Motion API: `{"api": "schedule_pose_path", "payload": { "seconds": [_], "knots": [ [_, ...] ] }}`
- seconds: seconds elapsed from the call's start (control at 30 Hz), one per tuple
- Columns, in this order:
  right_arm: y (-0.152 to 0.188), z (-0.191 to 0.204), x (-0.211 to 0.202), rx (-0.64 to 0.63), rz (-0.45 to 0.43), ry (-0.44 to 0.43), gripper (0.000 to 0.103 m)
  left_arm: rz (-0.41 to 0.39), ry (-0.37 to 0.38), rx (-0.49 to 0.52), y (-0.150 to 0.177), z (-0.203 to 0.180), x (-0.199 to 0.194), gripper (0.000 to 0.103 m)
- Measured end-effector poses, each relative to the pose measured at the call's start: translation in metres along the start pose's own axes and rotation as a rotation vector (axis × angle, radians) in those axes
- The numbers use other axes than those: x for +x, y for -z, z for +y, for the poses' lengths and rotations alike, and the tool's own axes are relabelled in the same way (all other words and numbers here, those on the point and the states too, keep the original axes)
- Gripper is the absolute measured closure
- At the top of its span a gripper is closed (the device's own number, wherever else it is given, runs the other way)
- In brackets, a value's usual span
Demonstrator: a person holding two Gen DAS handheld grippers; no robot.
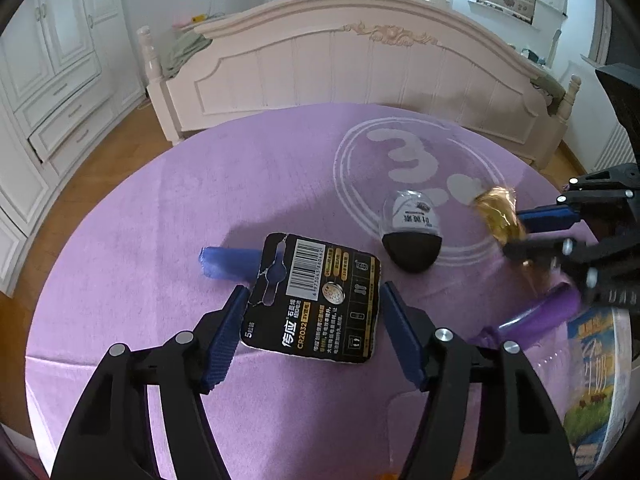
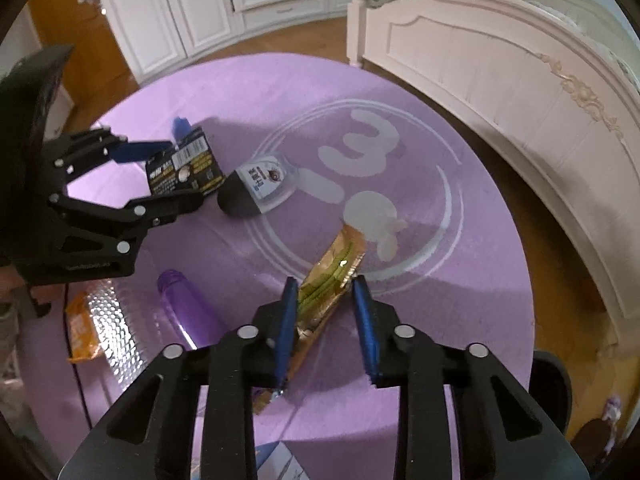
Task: Collect trash
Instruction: 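Grasp the black battery card with the left tool while the right grasps the gold wrapper, then drop the battery card into the bin while the right tool drops the gold wrapper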
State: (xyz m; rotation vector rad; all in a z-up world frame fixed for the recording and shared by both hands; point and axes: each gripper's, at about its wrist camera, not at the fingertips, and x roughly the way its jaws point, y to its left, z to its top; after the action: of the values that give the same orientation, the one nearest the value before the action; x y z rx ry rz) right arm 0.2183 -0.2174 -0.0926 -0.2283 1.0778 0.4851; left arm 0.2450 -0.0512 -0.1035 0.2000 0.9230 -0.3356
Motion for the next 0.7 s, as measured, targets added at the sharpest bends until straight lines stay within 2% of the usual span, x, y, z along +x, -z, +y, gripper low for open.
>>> {"api": "schedule_pose_path", "payload": {
  "seconds": [0.17, 0.3, 0.43, 0.57, 0.7],
  "knots": [
    [0.013, -0.011, -0.033, 0.061, -0.115, -0.026, 0.088, -0.035, 0.062, -0.043, 0.008, 0.011, -0.013, 0.038],
    [0.024, -0.022, -0.055, 0.119, -0.187, -0.019, 0.088, -0.097, 0.112, -0.099, 0.010, 0.020, -0.041, 0.038],
    [0.033, -0.039, -0.079, 0.209, -0.256, -0.047, 0.088, -0.141, 0.131, -0.139, 0.007, 0.025, -0.066, 0.038],
    [0.051, -0.053, -0.093, 0.283, -0.307, -0.060, 0.088, -0.170, 0.148, -0.114, -0.003, 0.010, -0.084, 0.038],
    [0.077, -0.073, -0.110, 0.363, -0.358, -0.061, 0.088, -0.196, 0.227, -0.083, -0.024, -0.022, -0.095, 0.038]
  ]
}}
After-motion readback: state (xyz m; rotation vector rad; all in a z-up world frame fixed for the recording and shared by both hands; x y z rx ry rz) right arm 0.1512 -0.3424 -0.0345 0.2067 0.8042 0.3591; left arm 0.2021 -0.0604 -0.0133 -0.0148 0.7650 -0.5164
